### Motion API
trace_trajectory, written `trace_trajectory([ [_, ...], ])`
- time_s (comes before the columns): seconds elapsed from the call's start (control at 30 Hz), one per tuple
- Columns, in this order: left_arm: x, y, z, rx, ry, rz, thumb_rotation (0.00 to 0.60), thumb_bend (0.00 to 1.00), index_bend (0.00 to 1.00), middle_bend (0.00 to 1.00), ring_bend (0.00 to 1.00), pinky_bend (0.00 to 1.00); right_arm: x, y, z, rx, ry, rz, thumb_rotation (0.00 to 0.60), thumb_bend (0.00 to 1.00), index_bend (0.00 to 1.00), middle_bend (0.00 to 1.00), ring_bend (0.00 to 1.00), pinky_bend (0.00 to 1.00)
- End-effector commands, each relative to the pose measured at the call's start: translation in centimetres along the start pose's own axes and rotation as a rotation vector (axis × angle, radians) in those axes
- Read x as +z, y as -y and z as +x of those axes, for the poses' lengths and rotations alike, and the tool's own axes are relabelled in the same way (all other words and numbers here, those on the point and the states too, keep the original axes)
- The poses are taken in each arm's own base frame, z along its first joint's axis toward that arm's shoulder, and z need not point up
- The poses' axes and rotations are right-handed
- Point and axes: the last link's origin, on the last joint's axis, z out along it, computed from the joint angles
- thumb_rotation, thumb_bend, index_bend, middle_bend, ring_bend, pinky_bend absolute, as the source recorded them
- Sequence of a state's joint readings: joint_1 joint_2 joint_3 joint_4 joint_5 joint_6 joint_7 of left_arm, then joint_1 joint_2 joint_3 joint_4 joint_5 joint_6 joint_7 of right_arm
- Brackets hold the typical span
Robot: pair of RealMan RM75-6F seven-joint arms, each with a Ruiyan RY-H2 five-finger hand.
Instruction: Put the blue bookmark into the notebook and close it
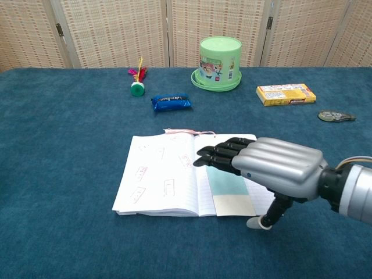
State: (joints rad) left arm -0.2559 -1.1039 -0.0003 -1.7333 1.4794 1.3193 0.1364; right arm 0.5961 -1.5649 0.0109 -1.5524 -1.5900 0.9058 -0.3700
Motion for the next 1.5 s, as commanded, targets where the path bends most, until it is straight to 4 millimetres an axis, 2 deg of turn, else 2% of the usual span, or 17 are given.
trace_trajectory([
  [0.03,0.0,0.1,0.0,-0.001,0.000,0.004,0.600,0.28,0.16,0.00,0.00,0.15,0.9,0.1,0.1,-0.018,-0.003,0.000,0.600,0.08,0.00,0.00,0.00,0.00],
  [0.53,0.0,0.7,-0.3,-0.002,0.012,0.019,0.600,0.28,0.16,0.00,0.00,0.15,4.5,1.0,0.4,-0.047,0.014,0.014,0.600,0.08,0.00,0.00,0.00,0.00],
  [0.73,-0.1,0.9,-0.3,-0.004,0.012,0.024,0.600,0.28,0.15,0.00,0.00,0.15,4.4,1.7,0.9,-0.033,0.002,0.042,0.600,0.08,0.00,0.00,0.00,0.00],
  [0.87,-0.2,0.9,-0.3,-0.004,0.012,0.023,0.600,0.28,0.15,0.00,0.00,0.15,3.6,0.9,1.5,-0.027,-0.019,0.022,0.600,0.09,0.00,0.00,0.00,0.00],
  [0.93,-0.2,1.0,-0.2,-0.006,0.008,0.025,0.600,0.28,0.15,0.00,0.00,0.15,3.1,0.3,1.9,-0.033,-0.016,0.007,0.600,0.15,0.00,0.00,0.00,0.00],
  [1.0,-0.2,1.0,-0.1,-0.008,0.005,0.026,0.600,0.28,0.15,0.00,0.00,0.15,2.5,-0.3,2.2,-0.044,-0.016,-0.008,0.600,0.33,0.00,0.06,0.00,0.00],
  [1.1,-0.3,1.0,-0.1,-0.006,0.008,0.023,0.600,0.28,0.15,0.00,0.00,0.15,1.8,-1.2,2.3,-0.055,-0.002,-0.030,0.600,0.51,0.00,0.14,0.00,0.00],
  [1.17,-0.3,0.9,-0.2,-0.005,0.010,0.022,0.600,0.28,0.15,0.00,0.00,0.15,1.4,-1.7,2.1,-0.057,0.014,-0.045,0.600,0.57,0.00,0.17,0.00,0.00],
  [1.3,-0.4,0.8,-0.2,-0.005,0.012,0.022,0.600,0.28,0.15,0.00,0.00,0.15,0.9,-2.6,1.7,-0.049,0.038,-0.072,0.600,0.63,0.00,0.20,0.00,0.00],
  [1.5,-0.5,0.7,-0.2,-0.004,0.015,0.022,0.600,0.28,0.15,0.00,0.00,0.15,1.3,-2.7,1.0,-0.032,0.062,-0.071,0.600,0.64,0.00,0.21,0.00,0.00],
])
